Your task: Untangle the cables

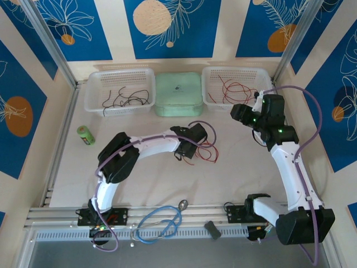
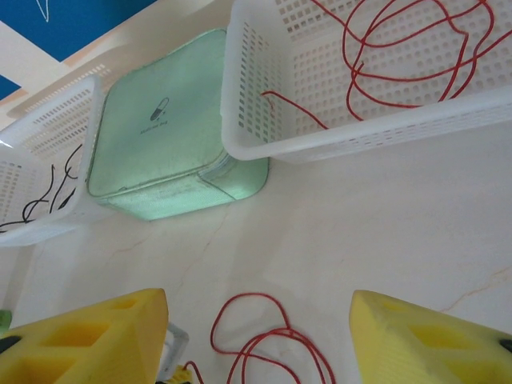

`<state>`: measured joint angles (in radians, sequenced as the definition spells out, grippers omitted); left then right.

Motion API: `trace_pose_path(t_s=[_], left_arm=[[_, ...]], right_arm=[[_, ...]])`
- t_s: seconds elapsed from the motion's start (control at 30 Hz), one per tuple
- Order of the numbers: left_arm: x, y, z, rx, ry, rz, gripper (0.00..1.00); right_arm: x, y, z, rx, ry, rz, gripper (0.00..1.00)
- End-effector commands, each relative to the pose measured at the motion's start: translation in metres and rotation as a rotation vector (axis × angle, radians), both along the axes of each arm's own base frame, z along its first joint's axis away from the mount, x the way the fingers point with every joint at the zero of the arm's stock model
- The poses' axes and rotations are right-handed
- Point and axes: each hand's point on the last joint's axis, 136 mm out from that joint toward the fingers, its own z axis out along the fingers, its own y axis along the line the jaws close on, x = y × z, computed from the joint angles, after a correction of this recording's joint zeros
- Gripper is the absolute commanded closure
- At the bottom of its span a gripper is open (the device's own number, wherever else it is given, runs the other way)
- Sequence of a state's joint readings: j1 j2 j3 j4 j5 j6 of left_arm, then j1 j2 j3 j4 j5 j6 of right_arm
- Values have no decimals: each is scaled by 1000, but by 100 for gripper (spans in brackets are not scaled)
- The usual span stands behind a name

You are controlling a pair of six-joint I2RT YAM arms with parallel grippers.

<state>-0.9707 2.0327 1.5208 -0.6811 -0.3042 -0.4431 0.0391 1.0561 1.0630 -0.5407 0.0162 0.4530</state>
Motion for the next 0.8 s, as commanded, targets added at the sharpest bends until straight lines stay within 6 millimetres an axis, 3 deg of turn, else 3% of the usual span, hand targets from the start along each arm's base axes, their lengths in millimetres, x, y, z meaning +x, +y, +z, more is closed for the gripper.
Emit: trace_pose_path(t_s=[0.0,0.2,0.4,0.63,0.77], left_arm=[[6,-4,80,-3,-156,-97,100],[-7,-7,159,13,-281,-185,100],[-20,-12,222,-81,-365,-221,100],[-23,-5,252,-126,-414,-222,100],[-24,-3,262,-147,-434,-220,100]], right_arm=[[-13,7,-9,56,49,10,38],[-23,13,-40,157,165,-35,39],[-29,39,-91,271,348,-12,43],[-37,80,-125,292,445,75,44],[-41,88,-138,298,477,67,43]])
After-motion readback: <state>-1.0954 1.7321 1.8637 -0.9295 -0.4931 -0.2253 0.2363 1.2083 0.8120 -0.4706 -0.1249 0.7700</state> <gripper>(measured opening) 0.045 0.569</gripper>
